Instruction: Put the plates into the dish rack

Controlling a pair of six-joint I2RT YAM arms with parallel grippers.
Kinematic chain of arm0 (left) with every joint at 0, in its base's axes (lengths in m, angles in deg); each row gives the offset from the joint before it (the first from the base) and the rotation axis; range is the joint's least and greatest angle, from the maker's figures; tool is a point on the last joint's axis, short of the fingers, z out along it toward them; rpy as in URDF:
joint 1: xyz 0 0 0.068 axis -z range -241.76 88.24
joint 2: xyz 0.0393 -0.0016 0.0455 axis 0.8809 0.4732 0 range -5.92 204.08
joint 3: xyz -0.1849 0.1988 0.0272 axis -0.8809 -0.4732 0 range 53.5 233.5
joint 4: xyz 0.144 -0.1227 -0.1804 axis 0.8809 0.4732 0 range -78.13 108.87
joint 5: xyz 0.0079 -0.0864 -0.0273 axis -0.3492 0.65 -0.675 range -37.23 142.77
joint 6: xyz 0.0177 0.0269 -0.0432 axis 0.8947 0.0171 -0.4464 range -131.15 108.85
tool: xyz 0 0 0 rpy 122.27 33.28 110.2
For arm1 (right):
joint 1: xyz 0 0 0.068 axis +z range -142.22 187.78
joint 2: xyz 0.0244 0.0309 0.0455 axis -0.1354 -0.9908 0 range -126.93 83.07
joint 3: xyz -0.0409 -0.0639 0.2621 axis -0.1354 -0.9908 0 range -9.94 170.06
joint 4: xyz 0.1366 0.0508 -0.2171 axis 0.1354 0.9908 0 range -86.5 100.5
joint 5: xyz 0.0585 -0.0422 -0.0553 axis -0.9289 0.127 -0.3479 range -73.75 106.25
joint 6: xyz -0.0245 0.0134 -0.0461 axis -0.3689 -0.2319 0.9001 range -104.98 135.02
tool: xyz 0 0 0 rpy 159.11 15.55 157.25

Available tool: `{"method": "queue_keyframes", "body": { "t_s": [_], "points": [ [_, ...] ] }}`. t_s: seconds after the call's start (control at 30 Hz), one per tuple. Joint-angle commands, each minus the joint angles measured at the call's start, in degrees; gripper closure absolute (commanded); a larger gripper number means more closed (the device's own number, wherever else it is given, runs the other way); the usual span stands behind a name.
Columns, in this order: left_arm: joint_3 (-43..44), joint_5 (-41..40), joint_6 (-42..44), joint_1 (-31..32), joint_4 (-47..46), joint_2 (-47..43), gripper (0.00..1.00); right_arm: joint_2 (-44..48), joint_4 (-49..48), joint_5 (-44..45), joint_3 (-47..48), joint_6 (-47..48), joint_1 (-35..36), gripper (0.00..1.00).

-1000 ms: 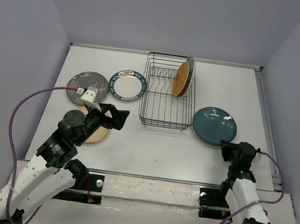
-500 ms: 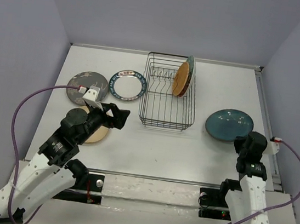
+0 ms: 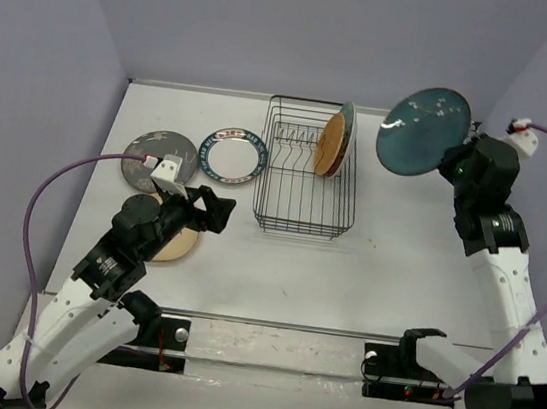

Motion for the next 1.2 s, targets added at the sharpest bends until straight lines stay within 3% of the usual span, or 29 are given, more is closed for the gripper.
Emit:
{"method": "queue_keyframes", "body": {
  "t_s": [0.0,0.2,0.37,0.5,0.73,1.17],
  "points": [
    [0.8,1.0,1.2,-1.0,-2.8,0.4,0.01,-9.9,-7.5,8.4,20.5,10.5,17.6,0.93],
    [0.8,0.6,1.1,-1.4,-2.6,0.2,0.01,-31.4,-3.0,19.9,41.3,20.3,29.3,0.93],
    [0.8,0.3,1.1,-1.7,-2.5,0.1,0.01,-44.7,3.0,23.7,57.2,22.3,30.5,0.93],
    [0.8,0.3,1.0,-1.7,-2.5,0.1,0.01,-52.0,5.4,29.7,63.5,24.3,31.8,0.93],
    [0.8,0.7,0.9,-1.7,-2.6,0.2,0.01,-57.2,5.8,36.5,65.5,25.8,33.4,0.93],
    [0.8,-0.4,0.9,-1.8,-2.3,0.7,0.01,-66.1,6.5,38.1,58.2,23.5,39.1,0.93]
  ]
}}
